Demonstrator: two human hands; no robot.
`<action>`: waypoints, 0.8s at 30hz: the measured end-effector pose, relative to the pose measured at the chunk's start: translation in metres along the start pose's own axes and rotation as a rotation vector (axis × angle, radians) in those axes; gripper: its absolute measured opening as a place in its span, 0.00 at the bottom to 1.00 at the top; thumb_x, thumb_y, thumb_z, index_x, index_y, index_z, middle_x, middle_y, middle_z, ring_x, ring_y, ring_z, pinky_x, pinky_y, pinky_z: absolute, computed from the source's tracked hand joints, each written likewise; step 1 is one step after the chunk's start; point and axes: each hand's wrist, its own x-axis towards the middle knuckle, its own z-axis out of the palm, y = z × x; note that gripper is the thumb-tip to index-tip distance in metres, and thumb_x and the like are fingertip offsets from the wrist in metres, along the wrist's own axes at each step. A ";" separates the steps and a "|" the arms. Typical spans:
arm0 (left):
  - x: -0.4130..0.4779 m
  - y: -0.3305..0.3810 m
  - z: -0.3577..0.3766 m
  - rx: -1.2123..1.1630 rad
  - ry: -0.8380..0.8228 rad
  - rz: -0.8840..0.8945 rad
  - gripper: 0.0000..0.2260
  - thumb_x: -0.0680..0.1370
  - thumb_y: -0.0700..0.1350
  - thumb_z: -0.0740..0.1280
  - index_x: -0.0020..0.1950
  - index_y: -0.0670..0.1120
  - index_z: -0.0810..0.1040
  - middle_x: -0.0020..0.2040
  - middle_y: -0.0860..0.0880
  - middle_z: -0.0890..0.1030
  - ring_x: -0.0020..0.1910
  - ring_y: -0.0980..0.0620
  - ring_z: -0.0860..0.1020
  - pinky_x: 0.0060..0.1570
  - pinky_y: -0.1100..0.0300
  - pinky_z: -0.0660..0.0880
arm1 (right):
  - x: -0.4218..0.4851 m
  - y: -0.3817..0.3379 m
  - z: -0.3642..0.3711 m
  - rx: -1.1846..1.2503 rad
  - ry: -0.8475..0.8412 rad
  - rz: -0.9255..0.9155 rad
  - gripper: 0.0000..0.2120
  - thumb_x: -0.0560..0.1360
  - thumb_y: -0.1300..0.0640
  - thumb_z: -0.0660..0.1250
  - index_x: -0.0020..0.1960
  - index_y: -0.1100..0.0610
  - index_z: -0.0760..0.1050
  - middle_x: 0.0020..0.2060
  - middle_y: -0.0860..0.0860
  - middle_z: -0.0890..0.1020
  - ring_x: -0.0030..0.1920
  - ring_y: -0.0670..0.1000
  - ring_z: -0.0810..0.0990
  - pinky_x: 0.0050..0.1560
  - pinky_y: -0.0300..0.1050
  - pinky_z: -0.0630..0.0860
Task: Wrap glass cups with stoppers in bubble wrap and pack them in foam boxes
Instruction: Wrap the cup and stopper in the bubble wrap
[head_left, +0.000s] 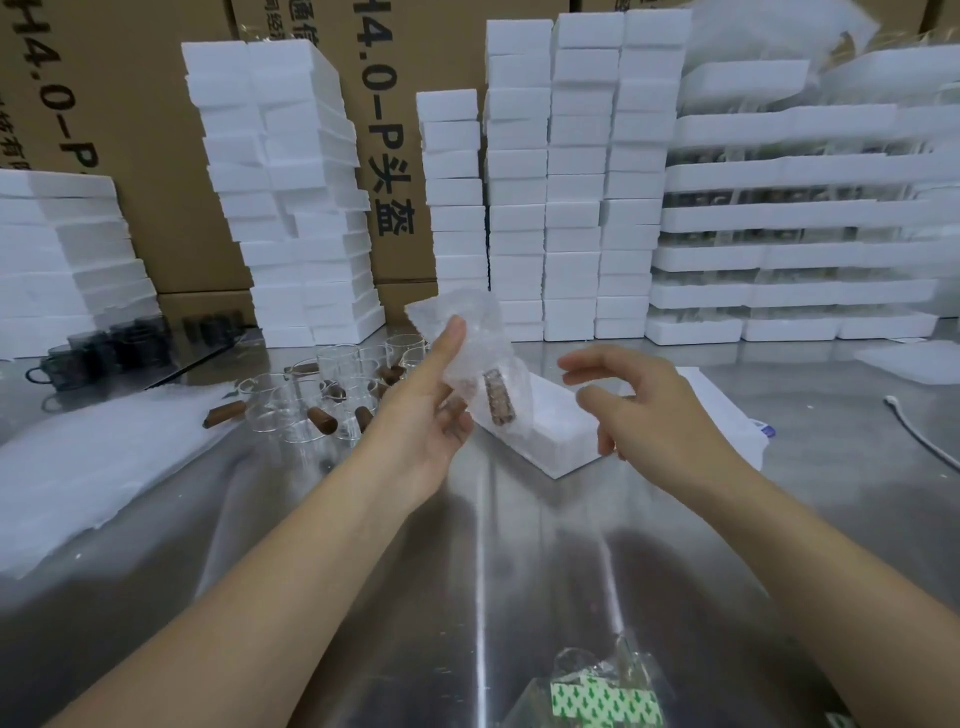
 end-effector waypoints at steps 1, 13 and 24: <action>0.001 0.002 -0.002 -0.070 0.019 -0.004 0.32 0.65 0.60 0.83 0.65 0.48 0.85 0.55 0.49 0.88 0.57 0.50 0.81 0.56 0.58 0.77 | 0.000 0.004 0.001 -0.079 -0.036 0.014 0.14 0.79 0.52 0.68 0.61 0.38 0.80 0.57 0.36 0.83 0.32 0.44 0.82 0.36 0.32 0.76; 0.009 0.011 -0.013 -0.075 -0.081 0.073 0.30 0.67 0.40 0.85 0.68 0.43 0.82 0.63 0.41 0.86 0.64 0.41 0.85 0.60 0.53 0.84 | -0.003 0.010 -0.001 -0.677 -0.147 0.052 0.20 0.74 0.38 0.61 0.39 0.55 0.76 0.40 0.49 0.83 0.41 0.52 0.80 0.45 0.50 0.80; 0.010 -0.007 -0.012 0.653 -0.047 0.354 0.22 0.70 0.42 0.85 0.60 0.54 0.82 0.53 0.55 0.88 0.51 0.59 0.86 0.47 0.69 0.79 | -0.004 0.010 -0.002 -0.611 -0.138 0.085 0.12 0.71 0.45 0.65 0.39 0.53 0.75 0.35 0.47 0.80 0.37 0.51 0.78 0.37 0.50 0.76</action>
